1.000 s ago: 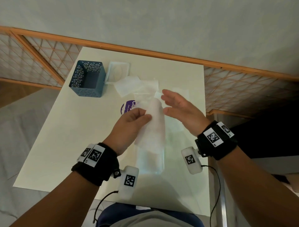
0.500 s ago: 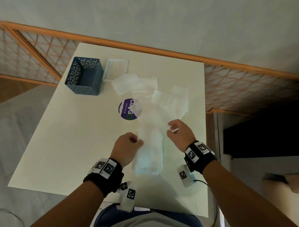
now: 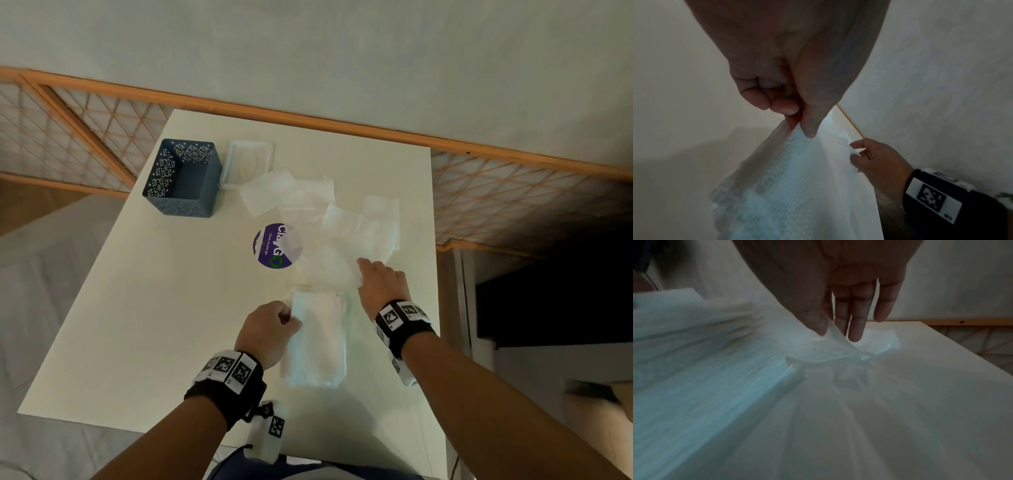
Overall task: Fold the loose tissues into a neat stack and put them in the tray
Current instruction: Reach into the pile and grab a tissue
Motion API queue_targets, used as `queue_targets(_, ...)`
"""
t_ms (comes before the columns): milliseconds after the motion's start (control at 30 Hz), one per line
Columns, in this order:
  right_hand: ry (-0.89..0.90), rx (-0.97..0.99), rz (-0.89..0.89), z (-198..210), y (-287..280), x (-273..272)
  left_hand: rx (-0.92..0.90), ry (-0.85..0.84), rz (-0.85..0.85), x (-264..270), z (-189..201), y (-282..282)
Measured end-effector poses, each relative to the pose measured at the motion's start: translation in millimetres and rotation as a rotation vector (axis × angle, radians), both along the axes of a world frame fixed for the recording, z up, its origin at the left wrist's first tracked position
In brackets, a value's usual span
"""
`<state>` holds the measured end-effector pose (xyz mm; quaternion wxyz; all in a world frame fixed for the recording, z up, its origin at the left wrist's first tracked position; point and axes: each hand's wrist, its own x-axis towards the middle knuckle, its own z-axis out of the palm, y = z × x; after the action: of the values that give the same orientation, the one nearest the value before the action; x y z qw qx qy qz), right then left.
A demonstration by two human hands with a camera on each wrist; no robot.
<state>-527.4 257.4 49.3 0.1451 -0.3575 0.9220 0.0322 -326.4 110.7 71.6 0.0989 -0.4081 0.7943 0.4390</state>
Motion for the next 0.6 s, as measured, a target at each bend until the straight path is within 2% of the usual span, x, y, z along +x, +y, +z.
queue_targets(133, -0.072, -0.123, -0.117, 19.6, 0.3, -4.8, 0.018, 0.059, -0.051, 2.1, 5.1, -3.4)
queue_targets(300, -0.334, -0.603, -0.411, 51.5, 9.5, -3.2, 0.038, 0.063, -0.09, 6.5, 6.0, -4.7)
queue_targets(433, -0.455, -0.818, -0.426, 71.9, 20.9, 3.7, 0.012, 0.057, -0.058, 9.9, 3.1, -0.7)
queue_targets(600, -0.511, -0.915, -0.386, 90.8, 28.8, 19.8, -0.112, 0.087, 0.024, 7.5, 13.9, -1.0)
